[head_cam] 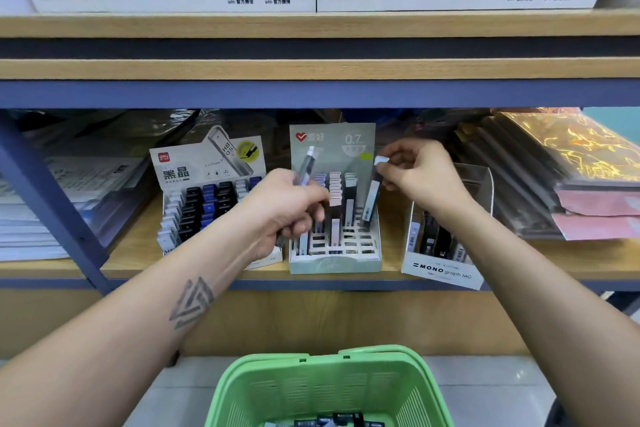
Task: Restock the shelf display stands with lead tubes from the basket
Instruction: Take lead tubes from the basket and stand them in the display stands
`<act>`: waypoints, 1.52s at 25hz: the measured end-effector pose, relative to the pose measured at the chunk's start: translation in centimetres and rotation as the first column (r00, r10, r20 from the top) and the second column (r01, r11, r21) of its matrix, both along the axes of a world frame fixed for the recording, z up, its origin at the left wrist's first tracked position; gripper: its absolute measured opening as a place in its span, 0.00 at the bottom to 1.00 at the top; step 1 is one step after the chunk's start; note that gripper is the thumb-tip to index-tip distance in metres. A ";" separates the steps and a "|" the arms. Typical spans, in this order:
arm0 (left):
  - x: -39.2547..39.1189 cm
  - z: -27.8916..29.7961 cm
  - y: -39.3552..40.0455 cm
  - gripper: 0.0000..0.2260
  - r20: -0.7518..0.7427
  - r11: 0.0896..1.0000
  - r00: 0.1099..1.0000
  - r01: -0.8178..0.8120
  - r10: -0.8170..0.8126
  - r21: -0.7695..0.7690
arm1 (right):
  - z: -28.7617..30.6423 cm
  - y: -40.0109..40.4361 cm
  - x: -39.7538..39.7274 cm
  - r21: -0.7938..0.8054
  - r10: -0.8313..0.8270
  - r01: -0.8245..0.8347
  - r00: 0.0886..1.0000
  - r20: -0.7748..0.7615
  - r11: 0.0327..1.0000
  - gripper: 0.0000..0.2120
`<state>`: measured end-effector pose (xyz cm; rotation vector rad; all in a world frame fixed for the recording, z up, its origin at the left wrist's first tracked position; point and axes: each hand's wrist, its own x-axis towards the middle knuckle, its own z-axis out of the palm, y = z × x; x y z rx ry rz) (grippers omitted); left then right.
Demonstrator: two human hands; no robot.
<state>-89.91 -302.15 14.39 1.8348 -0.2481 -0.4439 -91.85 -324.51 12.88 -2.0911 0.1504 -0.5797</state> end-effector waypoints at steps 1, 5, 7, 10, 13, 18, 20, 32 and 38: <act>0.4 -0.1 -0.1 0.09 0.066 0.999 0.997 -0.043 0.043 0.000 | -0.4 0.1 0.2 -0.063 -0.008 0.008 1.000 0.012 0.998 0.04; 1.2 -0.7 -0.7 0.11 0.450 0.957 0.893 -0.139 0.009 0.256 | -1.2 0.7 0.7 -0.177 0.001 0.008 0.999 0.051 0.984 0.05; 1.5 -1.1 -0.7 0.11 0.575 0.914 0.814 -0.170 -0.081 0.369 | -1.5 1.1 0.7 -0.192 0.032 -0.025 0.999 0.037 0.981 0.03; 2.1 -1.7 -0.5 0.11 0.606 0.876 0.780 -0.175 -0.155 0.449 | -1.4 1.2 0.8 -0.186 0.067 -0.063 0.998 0.015 0.981 0.05; 2.3 -2.0 -0.4 0.11 0.598 0.843 0.776 -0.173 -0.202 0.509 | -1.4 0.9 1.1 -0.182 0.089 -0.087 0.996 0.000 0.979 0.07; 2.4 -2.0 -0.4 0.10 0.601 0.853 0.778 -0.178 -0.183 0.491 | -2.8 1.5 1.4 -0.330 0.083 -0.091 0.996 -0.039 0.940 0.07; 2.4 -2.0 -0.5 0.10 0.616 0.860 0.769 -0.190 -0.170 0.474 | -3.3 1.9 1.6 -0.436 0.066 -0.060 0.998 -0.002 0.898 0.07; -0.2 -1.4 -0.7 0.09 -0.271 0.924 0.890 0.313 -0.366 -0.221 | 0.4 2.8 -1.5 0.512 0.506 -0.470 0.859 0.078 0.719 0.13; -1.3 -1.0 -0.4 0.07 -0.195 0.941 0.921 0.318 -0.336 -0.118 | 0.3 2.5 -2.1 0.456 0.389 -0.384 0.917 0.089 0.803 0.10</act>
